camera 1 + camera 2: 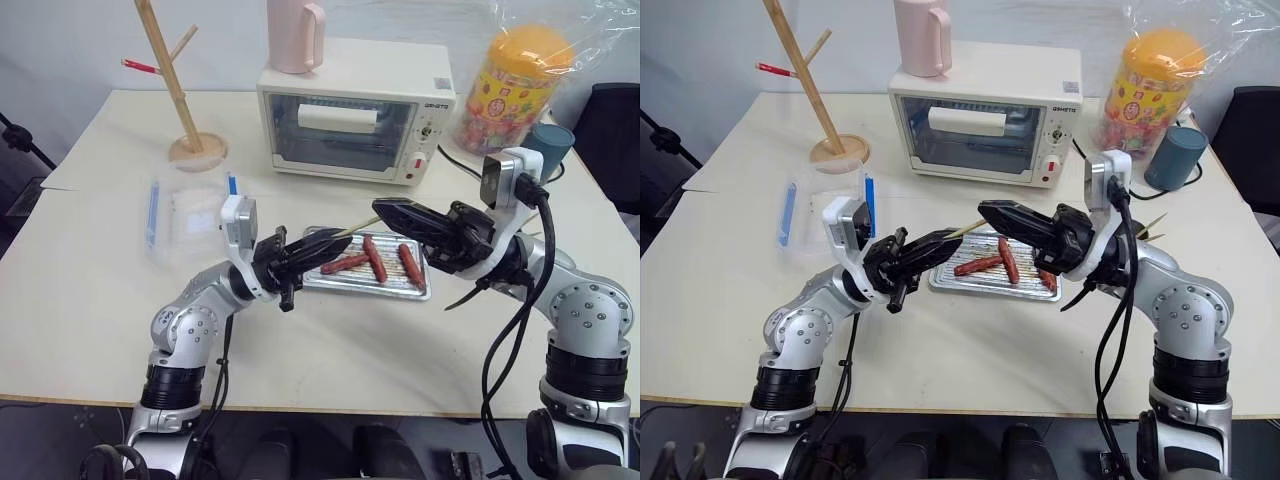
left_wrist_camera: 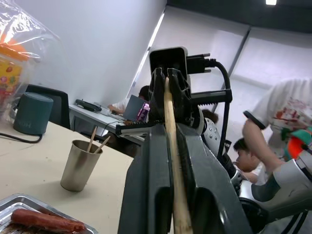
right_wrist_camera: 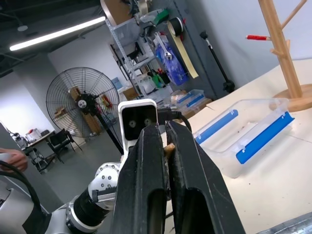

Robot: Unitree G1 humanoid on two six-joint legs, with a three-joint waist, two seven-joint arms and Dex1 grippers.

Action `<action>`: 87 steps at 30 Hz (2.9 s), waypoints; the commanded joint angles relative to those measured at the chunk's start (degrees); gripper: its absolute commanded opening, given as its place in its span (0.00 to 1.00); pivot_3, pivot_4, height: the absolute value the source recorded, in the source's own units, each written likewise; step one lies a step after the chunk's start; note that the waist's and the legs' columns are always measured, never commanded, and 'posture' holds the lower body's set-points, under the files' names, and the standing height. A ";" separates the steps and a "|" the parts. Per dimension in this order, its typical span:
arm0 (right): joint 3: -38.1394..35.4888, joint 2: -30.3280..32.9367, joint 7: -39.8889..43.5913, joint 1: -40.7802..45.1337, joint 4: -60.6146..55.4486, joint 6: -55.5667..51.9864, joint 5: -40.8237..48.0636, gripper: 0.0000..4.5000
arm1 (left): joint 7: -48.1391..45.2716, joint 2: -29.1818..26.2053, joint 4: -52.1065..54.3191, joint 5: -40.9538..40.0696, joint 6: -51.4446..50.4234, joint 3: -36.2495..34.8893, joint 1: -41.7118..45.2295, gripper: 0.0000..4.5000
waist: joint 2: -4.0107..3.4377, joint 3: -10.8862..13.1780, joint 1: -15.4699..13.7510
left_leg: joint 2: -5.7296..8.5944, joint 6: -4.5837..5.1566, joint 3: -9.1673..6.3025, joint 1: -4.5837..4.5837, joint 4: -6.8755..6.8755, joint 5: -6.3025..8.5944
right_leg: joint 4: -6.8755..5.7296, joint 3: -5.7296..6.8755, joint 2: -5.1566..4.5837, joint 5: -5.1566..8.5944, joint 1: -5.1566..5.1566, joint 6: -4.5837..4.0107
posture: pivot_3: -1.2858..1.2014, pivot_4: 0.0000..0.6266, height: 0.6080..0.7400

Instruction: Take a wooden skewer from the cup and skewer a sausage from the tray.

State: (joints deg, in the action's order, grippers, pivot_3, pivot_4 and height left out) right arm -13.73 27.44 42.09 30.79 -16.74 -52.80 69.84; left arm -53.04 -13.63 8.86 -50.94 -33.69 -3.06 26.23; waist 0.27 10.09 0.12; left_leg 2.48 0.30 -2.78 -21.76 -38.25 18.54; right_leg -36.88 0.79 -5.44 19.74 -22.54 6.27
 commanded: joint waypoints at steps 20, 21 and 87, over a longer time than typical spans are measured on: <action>-5.21 17.35 11.61 -31.12 -2.46 27.38 -31.42 0.90 | -4.86 -17.27 -0.49 7.41 8.58 -11.67 -16.34 0.00 | 0.00 0.00 -0.18 | -0.01 0.03 0.03 0.02 0.22 0.02 | 0.34 -0.03 0.01 0.00 0.01 0.00 | 0.52 0.24 1.00; -6.16 17.73 12.50 -33.75 -1.84 28.94 -32.67 0.97 | -4.93 -18.28 -0.83 7.31 8.58 -13.01 -18.04 0.00 | 0.00 0.00 -0.23 | -0.01 0.03 0.03 0.02 0.22 0.02 | 0.34 -0.03 0.00 0.00 0.01 -0.01 | 0.52 0.24 1.00; 24.14 12.30 1.36 4.37 16.18 6.21 -54.50 0.34 | -1.27 -16.80 1.14 7.57 9.75 -16.48 -25.14 0.00 | -0.10 0.06 0.10 | -0.13 0.01 0.06 0.06 0.21 0.12 | 0.44 -0.06 0.04 -0.06 0.01 -0.15 | 0.52 0.24 1.00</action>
State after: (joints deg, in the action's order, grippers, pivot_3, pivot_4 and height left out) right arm 10.86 39.86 42.96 34.93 0.60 -47.08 15.72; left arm -53.86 -30.27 10.00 -43.12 -24.83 -19.32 0.85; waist 0.17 10.15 0.22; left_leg 2.35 0.31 -2.72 -21.70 -38.03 18.66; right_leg -36.43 0.73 -5.40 19.68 -22.53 6.12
